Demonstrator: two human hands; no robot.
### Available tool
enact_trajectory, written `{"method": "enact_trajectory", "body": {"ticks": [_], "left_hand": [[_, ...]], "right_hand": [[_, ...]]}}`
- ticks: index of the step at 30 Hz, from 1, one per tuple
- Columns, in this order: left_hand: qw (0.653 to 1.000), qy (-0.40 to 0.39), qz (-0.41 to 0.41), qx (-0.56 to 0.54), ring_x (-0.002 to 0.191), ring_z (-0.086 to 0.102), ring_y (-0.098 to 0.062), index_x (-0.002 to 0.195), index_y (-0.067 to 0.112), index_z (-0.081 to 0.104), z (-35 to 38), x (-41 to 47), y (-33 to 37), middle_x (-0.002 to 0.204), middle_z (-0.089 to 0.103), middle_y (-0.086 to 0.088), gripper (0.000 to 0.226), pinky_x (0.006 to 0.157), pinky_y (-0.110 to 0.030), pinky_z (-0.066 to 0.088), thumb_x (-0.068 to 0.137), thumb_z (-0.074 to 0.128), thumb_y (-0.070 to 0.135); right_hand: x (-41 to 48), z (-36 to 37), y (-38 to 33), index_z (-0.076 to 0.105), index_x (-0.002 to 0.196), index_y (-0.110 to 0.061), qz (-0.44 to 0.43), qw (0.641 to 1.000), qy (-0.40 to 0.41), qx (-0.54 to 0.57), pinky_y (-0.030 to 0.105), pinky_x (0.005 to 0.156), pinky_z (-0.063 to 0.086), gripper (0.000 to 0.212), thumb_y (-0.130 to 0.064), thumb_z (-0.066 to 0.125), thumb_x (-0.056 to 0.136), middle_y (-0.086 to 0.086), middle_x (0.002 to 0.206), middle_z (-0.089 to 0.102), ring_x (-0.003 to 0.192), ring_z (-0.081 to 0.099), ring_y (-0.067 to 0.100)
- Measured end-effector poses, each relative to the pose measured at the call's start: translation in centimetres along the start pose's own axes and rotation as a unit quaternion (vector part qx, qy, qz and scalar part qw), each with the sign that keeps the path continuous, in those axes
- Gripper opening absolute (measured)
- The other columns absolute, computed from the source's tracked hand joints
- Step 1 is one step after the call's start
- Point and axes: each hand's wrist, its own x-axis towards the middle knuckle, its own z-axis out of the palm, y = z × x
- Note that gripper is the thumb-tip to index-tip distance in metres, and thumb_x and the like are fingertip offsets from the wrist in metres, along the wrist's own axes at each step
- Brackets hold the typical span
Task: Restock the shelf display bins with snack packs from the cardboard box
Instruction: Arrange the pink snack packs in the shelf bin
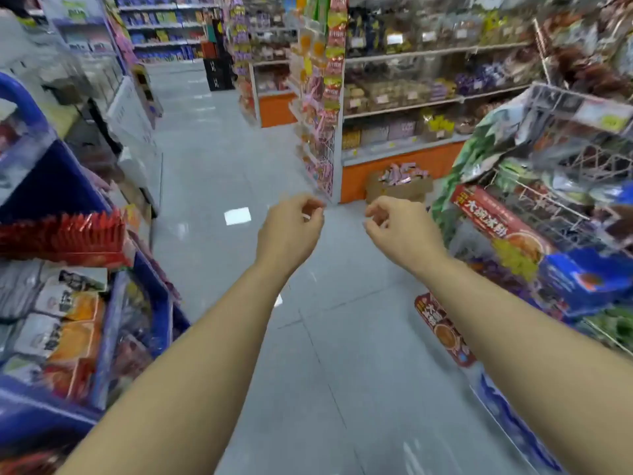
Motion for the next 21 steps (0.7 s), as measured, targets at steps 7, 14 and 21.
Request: {"method": "enact_trajectory", "body": {"ticks": [7,14,21], "left_hand": [[0.996,-0.055,-0.072,-0.005,0.08,0.062,-0.009,0.098,0.031,0.066,3.3,4.2,-7.9,0.085,0.059,0.022,0.02,0.08,-0.038,0.055,0.09,0.051,0.022],[0.99,-0.101,-0.101,0.008,0.074,0.059,0.0,0.095,0.032,0.064,4.4,13.9,-14.9,0.085,0.059,0.023,0.019,0.072,-0.027,0.051,0.091,0.051,0.02],[0.984,-0.153,-0.086,-0.001,0.078,0.059,-0.001,0.098,0.031,0.065,7.3,25.0,-16.1,0.09,0.061,0.018,0.02,0.071,-0.025,0.049,0.091,0.051,0.019]], "right_hand": [[4.0,8.2,4.2,0.066,0.096,-0.025,0.066,0.995,-0.072,-0.013,0.027,0.069,0.041,0.011,-0.028,0.058,0.089,-0.012,0.077,0.058,0.079,0.055,0.015],[13.8,14.9,5.0,0.058,0.087,-0.031,0.115,0.988,-0.103,-0.011,0.029,0.074,0.045,0.003,-0.029,0.058,0.088,-0.013,0.079,0.059,0.08,0.055,0.013],[22.6,17.0,7.5,0.063,0.093,-0.027,0.167,0.981,-0.102,-0.009,0.03,0.073,0.046,0.007,-0.029,0.057,0.089,-0.013,0.081,0.06,0.08,0.057,0.014]]}}
